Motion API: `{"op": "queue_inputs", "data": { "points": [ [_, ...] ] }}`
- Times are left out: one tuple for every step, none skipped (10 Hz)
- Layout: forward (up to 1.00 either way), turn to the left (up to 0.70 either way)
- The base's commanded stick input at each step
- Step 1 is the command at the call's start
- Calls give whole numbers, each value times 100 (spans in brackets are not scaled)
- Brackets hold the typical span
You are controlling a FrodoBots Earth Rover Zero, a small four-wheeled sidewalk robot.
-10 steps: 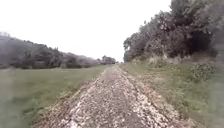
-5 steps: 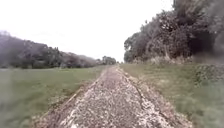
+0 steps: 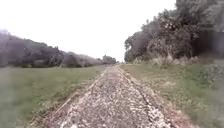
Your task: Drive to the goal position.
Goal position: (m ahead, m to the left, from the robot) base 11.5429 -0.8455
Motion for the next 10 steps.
{"op": "queue_inputs", "data": {
  "points": [
    [56,0],
    [56,0],
    [56,0],
    [56,0],
    [56,0],
    [56,0],
    [56,0],
    [56,-2],
    [56,-9],
    [56,-25]
  ]
}}
